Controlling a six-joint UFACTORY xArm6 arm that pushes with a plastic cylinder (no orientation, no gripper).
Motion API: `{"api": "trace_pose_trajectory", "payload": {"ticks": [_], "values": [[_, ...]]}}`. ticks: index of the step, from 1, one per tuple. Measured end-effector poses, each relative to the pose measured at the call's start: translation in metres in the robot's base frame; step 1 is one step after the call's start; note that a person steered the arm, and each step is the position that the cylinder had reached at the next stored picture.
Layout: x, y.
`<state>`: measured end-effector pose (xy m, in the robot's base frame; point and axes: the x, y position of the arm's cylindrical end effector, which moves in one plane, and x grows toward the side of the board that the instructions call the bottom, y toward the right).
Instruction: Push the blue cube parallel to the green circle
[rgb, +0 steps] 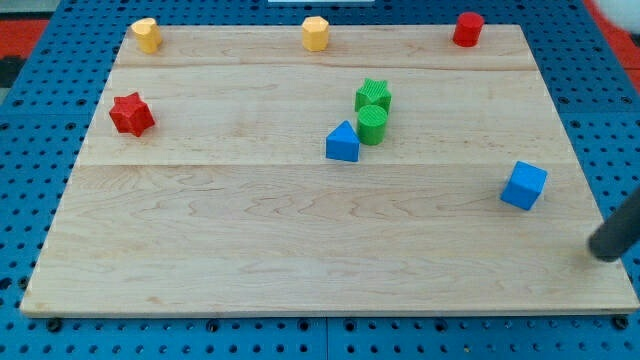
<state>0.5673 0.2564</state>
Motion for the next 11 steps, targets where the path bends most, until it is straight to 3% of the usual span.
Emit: {"api": "trace_pose_trajectory", "payload": {"ticks": [1, 2, 4, 5, 7, 11], "values": [[-0.013, -0.047], [-0.041, -0.047], [-0.077, 0.01], [-0.078, 0.01], [-0.027, -0.004], [-0.119, -0.034]]}}
